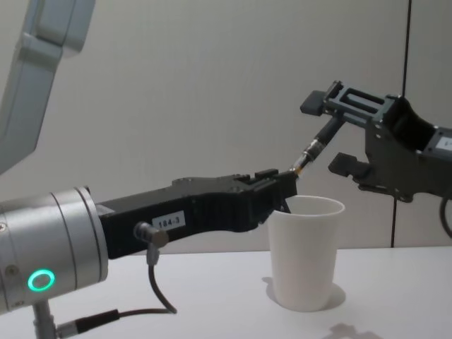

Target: Place the pen into the pen holder.

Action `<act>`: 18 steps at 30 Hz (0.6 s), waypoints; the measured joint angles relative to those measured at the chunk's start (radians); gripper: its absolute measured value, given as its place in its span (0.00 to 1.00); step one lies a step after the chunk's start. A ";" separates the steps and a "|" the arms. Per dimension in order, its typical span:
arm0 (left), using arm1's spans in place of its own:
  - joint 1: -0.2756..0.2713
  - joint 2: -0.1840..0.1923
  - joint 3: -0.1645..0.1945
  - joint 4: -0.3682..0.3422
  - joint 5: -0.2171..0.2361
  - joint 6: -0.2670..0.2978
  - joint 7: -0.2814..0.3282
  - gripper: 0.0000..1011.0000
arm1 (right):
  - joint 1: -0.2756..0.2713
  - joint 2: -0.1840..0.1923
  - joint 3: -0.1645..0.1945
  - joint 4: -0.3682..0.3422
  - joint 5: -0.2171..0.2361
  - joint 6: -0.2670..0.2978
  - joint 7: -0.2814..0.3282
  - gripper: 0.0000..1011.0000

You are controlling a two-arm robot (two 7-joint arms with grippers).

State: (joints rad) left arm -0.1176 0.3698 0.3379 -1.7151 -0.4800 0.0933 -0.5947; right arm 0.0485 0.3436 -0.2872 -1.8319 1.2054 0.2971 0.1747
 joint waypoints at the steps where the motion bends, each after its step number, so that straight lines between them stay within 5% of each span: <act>1: 0.000 0.000 0.000 0.000 0.000 0.000 0.000 0.15 | 0.000 0.000 0.000 0.000 0.000 0.000 0.000 0.94; 18: 0.000 0.000 0.000 0.000 0.000 0.000 0.000 0.15 | 0.012 -0.009 -0.009 0.015 -0.011 -0.001 0.000 0.41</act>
State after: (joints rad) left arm -0.1176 0.3698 0.3379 -1.7152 -0.4800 0.0933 -0.5947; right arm 0.0601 0.3347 -0.2967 -1.8174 1.1948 0.2958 0.1742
